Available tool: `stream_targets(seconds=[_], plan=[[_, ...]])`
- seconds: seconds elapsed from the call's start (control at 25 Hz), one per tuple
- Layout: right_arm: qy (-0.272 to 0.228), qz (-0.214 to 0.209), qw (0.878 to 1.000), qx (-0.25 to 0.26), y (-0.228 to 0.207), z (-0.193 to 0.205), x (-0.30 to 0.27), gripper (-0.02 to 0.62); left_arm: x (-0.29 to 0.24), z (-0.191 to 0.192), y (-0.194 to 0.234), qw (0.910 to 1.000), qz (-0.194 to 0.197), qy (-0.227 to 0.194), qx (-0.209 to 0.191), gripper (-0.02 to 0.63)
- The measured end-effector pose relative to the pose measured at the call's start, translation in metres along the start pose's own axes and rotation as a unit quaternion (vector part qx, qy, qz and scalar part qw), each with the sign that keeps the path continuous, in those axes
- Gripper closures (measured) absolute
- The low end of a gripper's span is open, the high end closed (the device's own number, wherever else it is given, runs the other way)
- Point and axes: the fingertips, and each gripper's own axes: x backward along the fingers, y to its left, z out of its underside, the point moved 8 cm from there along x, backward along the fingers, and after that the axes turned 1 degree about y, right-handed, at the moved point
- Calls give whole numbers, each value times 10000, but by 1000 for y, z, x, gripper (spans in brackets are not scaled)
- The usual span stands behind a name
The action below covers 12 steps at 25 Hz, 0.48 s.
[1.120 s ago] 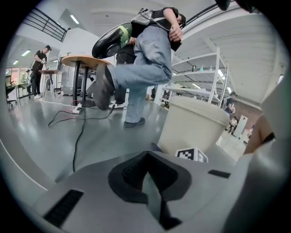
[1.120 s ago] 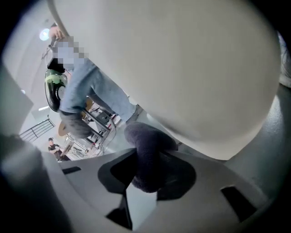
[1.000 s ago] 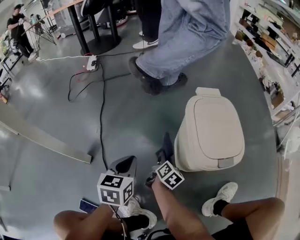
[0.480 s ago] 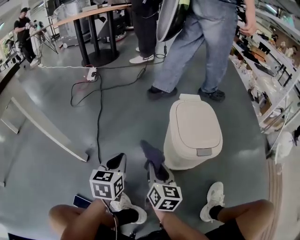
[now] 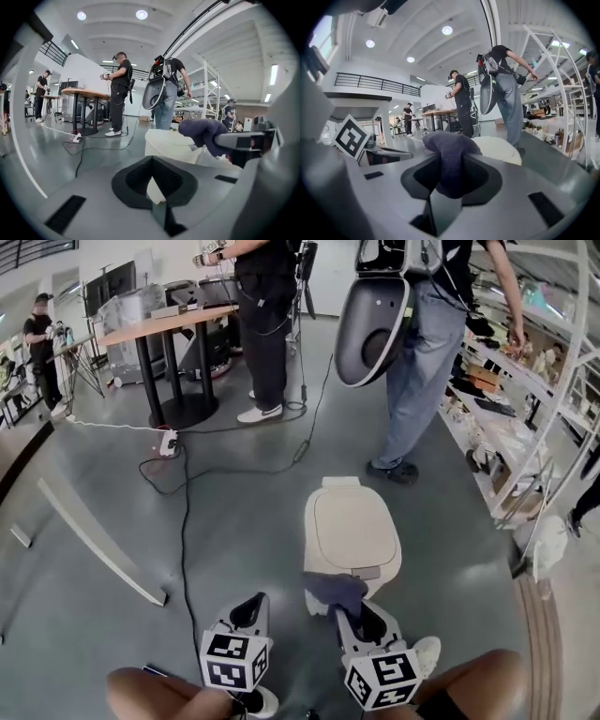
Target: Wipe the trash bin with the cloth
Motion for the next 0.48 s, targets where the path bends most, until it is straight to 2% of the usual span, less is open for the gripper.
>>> stream_targets(seconds=[0.12,0.28,0.4,0.48], plan=[[100,107,9998,103,-22,-22,26,491,6,-23,-27,9998,41,-197,69,606],[252,104,9996,-13,-48,-51,57,491,18,-39,-59,9990,-38,-410,174,606],[182,274,9986,412,-63,-59,66,491,20,-45,-78,9988,164,-347,290,606],[95,341,9980,523,-69,-56,64,491,22,-58,-87,9983,272,-430,274,606]])
